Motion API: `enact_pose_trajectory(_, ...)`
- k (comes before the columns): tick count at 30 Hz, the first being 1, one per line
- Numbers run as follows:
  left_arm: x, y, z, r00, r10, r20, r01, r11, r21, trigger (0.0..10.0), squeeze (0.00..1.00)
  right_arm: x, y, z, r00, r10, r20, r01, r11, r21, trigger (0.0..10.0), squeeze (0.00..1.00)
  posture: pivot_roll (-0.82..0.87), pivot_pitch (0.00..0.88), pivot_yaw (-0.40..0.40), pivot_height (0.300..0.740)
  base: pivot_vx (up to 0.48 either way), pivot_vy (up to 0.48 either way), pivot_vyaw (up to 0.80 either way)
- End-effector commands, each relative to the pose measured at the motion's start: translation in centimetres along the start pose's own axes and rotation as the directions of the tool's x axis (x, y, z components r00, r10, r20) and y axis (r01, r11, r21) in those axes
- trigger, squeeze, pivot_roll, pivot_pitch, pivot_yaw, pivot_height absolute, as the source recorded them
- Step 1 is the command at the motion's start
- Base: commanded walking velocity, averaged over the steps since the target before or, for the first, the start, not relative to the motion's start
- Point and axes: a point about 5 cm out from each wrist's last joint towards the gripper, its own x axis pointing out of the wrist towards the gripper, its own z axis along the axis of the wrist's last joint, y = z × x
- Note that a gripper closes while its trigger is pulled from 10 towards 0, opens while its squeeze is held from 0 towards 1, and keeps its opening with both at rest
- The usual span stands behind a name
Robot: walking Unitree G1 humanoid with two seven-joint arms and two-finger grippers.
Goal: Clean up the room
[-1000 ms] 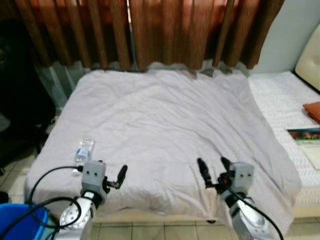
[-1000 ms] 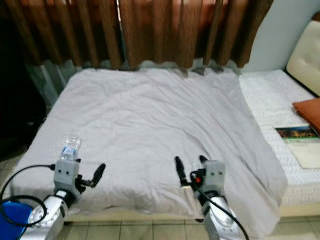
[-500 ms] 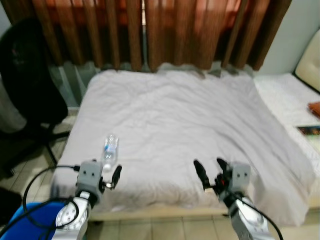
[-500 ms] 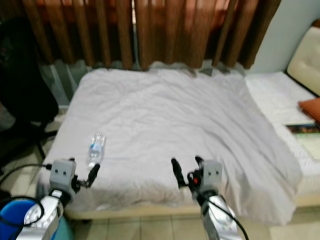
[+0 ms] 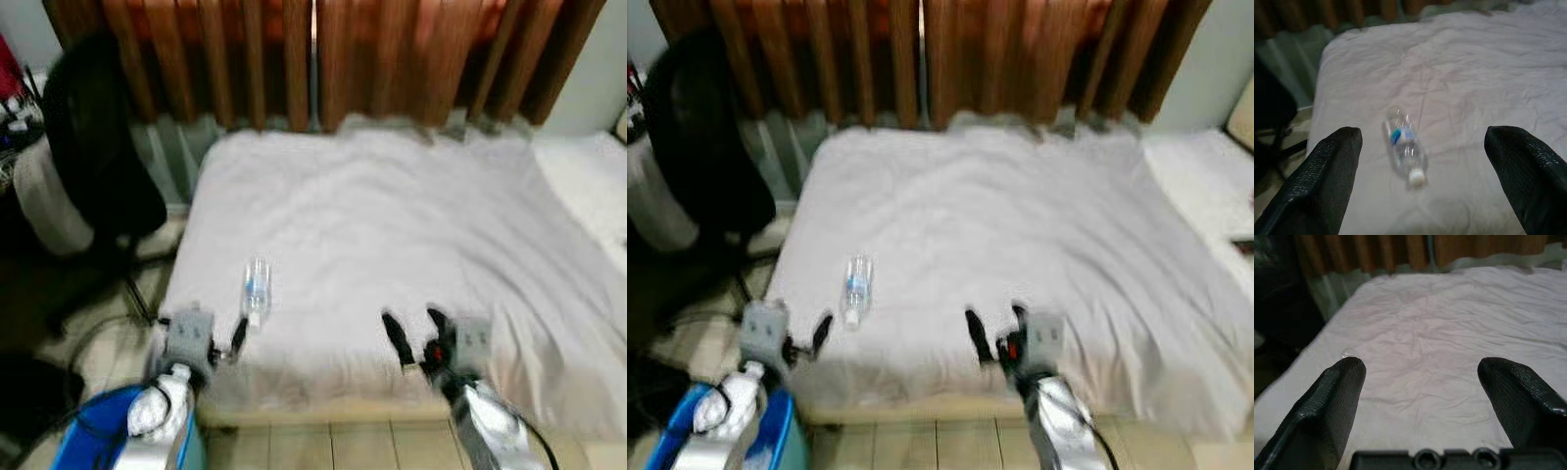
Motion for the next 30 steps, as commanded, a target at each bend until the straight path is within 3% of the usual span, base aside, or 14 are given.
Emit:
enact_pose_trajectory(1,0.4,0.1,-0.2,1.0,0.011,-0.022,-0.011,1.0,-0.009,10.0,0.0,0.4,0.5,0.2,1.0,0.024,0.003,-0.024,1.0,0.003,10.0,0.0,0.03,0.0,-0.027,0.74,0.469,0.0,0.0)
enact_pose_trajectory(9,1.9,-1.4,0.2,0.999,-0.04,-0.026,0.039,0.999,-0.038,10.0,0.0,0.2,0.6,0.2,1.0,0.03,-0.004,-0.03,1.0,0.002,10.0,0.0,0.02,0.0,-0.03,0.74,0.469,0.0,0.0)
enact_pose_trajectory(13,4.0,-2.0,0.1,0.994,-0.074,-0.08,0.07,0.996,-0.051,10.0,0.0,-0.5,1.0,-0.1,0.999,0.04,-0.022,-0.04,0.999,0.003,10.0,0.0,0.0,0.032,-0.028,0.74,0.469,0.0,0.0)
enact_pose_trajectory(16,5.4,-1.4,1.1,0.996,-0.034,-0.076,0.031,0.998,-0.047,10.0,0.0,-1.3,1.1,-0.2,0.998,0.041,-0.041,-0.041,0.999,0.003,10.0,0.0,-0.02,0.093,-0.029,0.74,0.0,0.0,0.0)
enact_pose_trajectory(18,7.2,-0.9,2.0,0.996,0.014,-0.091,-0.015,1.0,-0.012,10.0,0.0,-2.2,1.1,-0.4,0.997,0.042,-0.063,-0.042,0.999,0.002,10.0,0.0,-0.04,0.148,-0.029,0.74,0.0,0.0,0.0)
enact_pose_trajectory(21,8.0,-0.7,2.5,0.994,0.041,-0.106,-0.041,0.999,0.004,10.0,0.0,-3.1,1.2,-0.3,0.996,0.048,-0.073,-0.048,0.999,0.001,10.0,0.0,-0.07,0.185,-0.037,0.74,0.0,0.0,0.0)
enact_pose_trajectory(22,9.1,-1.1,3.7,0.996,0.015,-0.089,-0.016,1.0,-0.013,10.0,0.0,-3.9,1.9,0.2,0.993,0.086,-0.076,-0.085,0.996,0.006,10.0,0.0,-0.12,0.233,-0.033,0.74,0.0,0.0,0.0)
enact_pose_trajectory(23,9.1,-1.1,3.7,0.996,0.015,-0.089,-0.016,1.0,-0.013,10.0,0.0,-3.9,1.9,0.2,0.993,0.086,-0.076,-0.085,0.996,0.006,10.0,0.0,-0.12,0.233,-0.033,0.74,0.0,0.0,0.0)
enact_pose_trajectory(25,10.1,-1.1,4.7,0.995,0.015,-0.097,-0.023,0.997,-0.078,10.0,0.0,-4.5,3.6,0.8,0.98,0.178,-0.092,-0.178,0.984,0.016,10.0,0.0,-0.17,0.303,-0.027,0.74,0.0,0.0,0.0)
enact_pose_trajectory(26,10.1,-1.1,4.7,0.995,0.015,-0.097,-0.023,0.997,-0.078,10.0,0.0,-4.5,3.6,0.8,0.98,0.178,-0.092,-0.178,0.984,0.016,10.0,0.0,-0.17,0.303,-0.027,0.74,0.0,0.0,0.0)
enact_pose_trajectory(27,10.3,-0.6,4.7,0.993,0.028,-0.112,-0.044,0.989,-0.141,10.0,0.0,-5.5,4.3,1.5,0.978,0.182,-0.099,-0.178,0.983,0.044,10.0,0.0,-0.23,0.387,-0.033,0.74,0.0,0.0,0.0)
enact_pose_trajectory(28,10.4,-0.5,4.6,0.992,0.031,-0.123,-0.05,0.986,-0.159,10.0,0.0,-5.8,4.5,1.7,0.978,0.183,-0.104,-0.177,0.982,0.061,10.0,0.0,-0.23,0.387,-0.033,0.74,0.0,0.0,0.0)
enact_pose_trajectory(29,10.4,-0.5,4.6,0.992,0.031,-0.123,-0.05,0.986,-0.159,10.0,0.0,-5.8,4.5,1.7,0.978,0.183,-0.104,-0.177,0.982,0.061,10.0,0.0,-0.23,0.387,-0.033,0.74,0.0,0.0,0.0)
enact_pose_trajectory(30,10.4,-0.3,4.6,0.99,0.04,-0.132,-0.061,0.986,-0.156,10.0,0.0,-6.4,5.0,1.9,0.975,0.191,-0.11,-0.184,0.98,0.07,10.0,0.0,-0.26,0.446,-0.038,0.74,0.0,0.0,0.0)
